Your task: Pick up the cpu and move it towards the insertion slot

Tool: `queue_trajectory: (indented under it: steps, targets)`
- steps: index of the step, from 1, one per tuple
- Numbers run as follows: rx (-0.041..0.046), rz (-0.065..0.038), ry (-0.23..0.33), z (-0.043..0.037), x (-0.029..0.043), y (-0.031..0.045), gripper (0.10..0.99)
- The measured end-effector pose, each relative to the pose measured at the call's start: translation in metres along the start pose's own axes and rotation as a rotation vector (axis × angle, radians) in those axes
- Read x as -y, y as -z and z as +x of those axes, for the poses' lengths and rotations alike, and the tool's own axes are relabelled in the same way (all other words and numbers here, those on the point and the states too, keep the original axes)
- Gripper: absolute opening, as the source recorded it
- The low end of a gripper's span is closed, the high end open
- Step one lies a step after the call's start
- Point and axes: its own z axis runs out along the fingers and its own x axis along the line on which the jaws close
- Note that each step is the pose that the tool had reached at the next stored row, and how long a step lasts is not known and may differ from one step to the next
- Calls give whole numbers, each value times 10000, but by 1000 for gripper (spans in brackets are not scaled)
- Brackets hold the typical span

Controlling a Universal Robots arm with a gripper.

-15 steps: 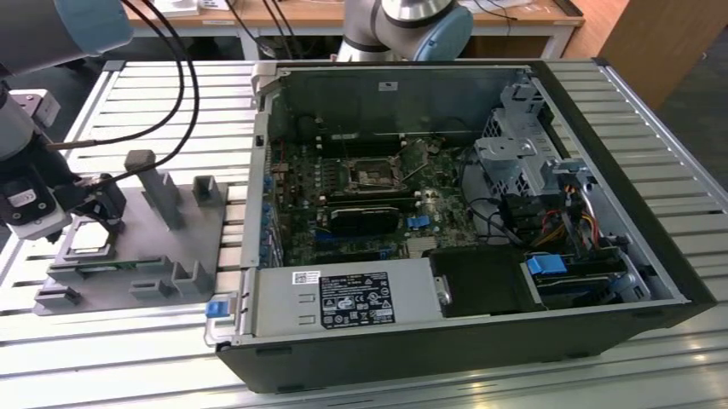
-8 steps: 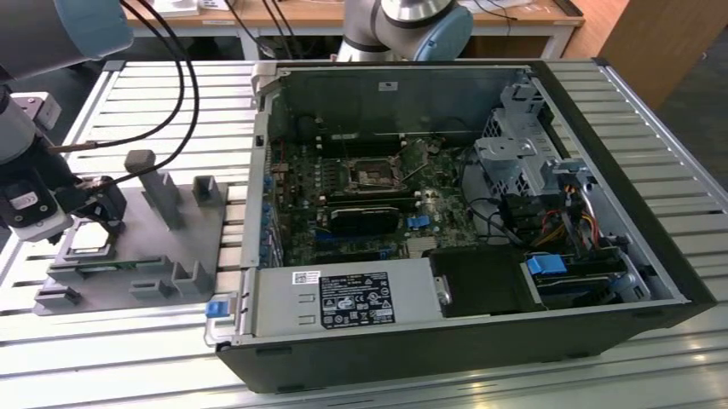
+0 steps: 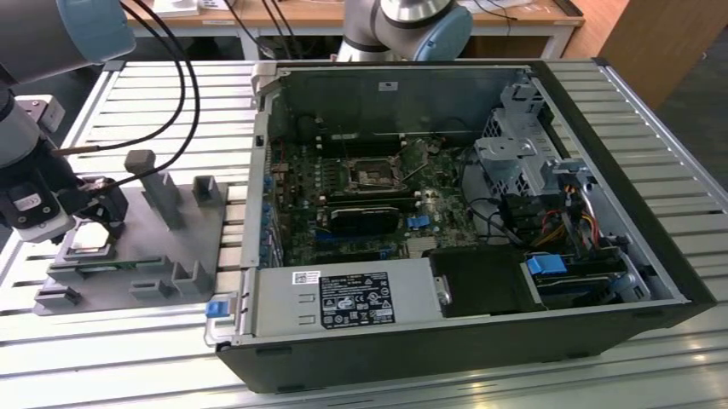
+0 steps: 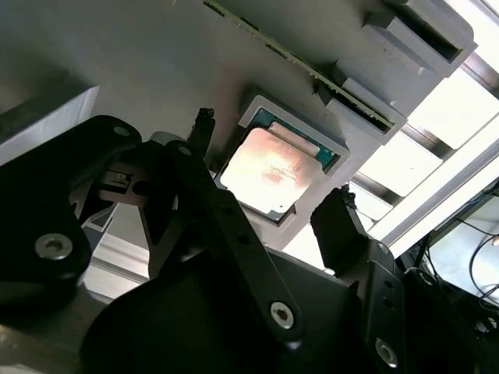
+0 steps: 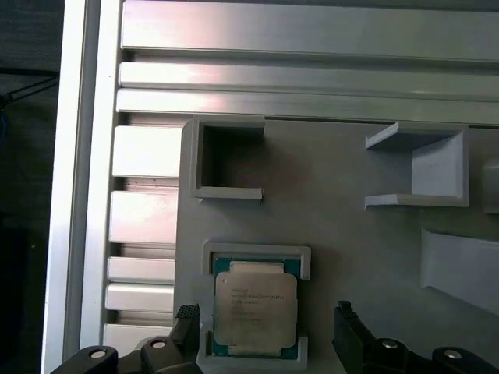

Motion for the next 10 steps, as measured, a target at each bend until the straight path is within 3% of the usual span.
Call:
queue_trajectory:
  steps: [10]
  targets:
    - [-1,-1,-10,19,-31,-46,780]
